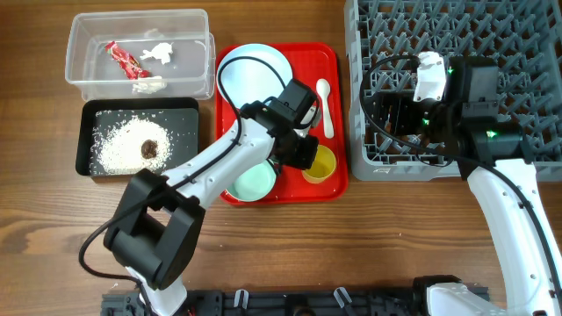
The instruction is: Sort waste into correct bins and load items into the dishwasher rack
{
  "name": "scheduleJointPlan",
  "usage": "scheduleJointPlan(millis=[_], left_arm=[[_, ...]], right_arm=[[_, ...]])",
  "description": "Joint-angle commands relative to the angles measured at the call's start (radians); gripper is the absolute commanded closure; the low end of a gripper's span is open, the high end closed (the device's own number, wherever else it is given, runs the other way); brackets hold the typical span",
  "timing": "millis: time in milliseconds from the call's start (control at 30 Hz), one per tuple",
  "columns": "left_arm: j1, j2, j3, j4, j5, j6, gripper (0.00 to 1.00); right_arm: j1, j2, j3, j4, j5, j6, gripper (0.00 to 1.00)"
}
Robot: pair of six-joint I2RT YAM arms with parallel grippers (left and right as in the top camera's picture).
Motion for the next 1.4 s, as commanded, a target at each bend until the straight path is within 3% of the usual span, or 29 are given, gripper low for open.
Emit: scheduleJointPlan(millis=[0, 67, 233, 267, 400, 500, 600, 733, 933, 1167, 1367], left_arm=[[-0.003, 0.039, 0.009, 0.005, 0.018, 0.012, 0.96], [0.032, 0.011, 0.029, 0.002, 0.05, -0.023, 0.96], [0.283, -0.13, 0.085, 0.108, 0.557, -0.049, 0.96], [0.375, -0.14, 0.085, 0.189, 0.785, -0.063, 0.96], [0.478, -0.14, 0.085, 0.298, 1.128, -0.063, 0.96], [0.485, -0.14, 0.085, 0.299, 1.162, -0.064, 0.96], [0.472, -0.14, 0.085, 0.299, 1.18, -0.085, 0.96], [0.458, -0.14, 0.085, 0.303, 1.211, -0.085, 0.96], [0.457, -0.14, 0.085, 0.303, 1.21, -0.085, 0.96], [0.457, -0.14, 0.085, 0.302, 1.206, -0.084, 0.67], [0.458, -0.14, 0.085, 0.303, 1.143, -0.081, 0.6]], right_arm=[[0.004, 0.01, 0.021, 0.006, -0.017, 0.002, 0.01], [0.004, 0.01, 0.021, 0.006, -0.032, 0.002, 0.01], [0.004, 0.011, 0.021, 0.055, -0.211, 0.001, 0.0], [0.01, 0.026, 0.021, 0.156, -0.373, 0.0, 0.0], [0.056, 0.098, 0.021, 0.368, -0.603, 0.0, 0.0], [0.092, 0.169, 0.021, 0.563, -0.806, 0.003, 0.01], [0.121, 0.201, 0.021, 0.663, -0.855, 0.011, 0.01], [0.166, 0.207, 0.021, 0.698, -0.855, 0.037, 0.27], [0.176, 0.207, 0.021, 0.7, -0.855, 0.036, 0.51], [0.089, 0.206, 0.021, 0.706, -0.856, 0.057, 0.52], [-0.179, 0.196, 0.021, 0.438, -0.78, 0.048, 0.54]])
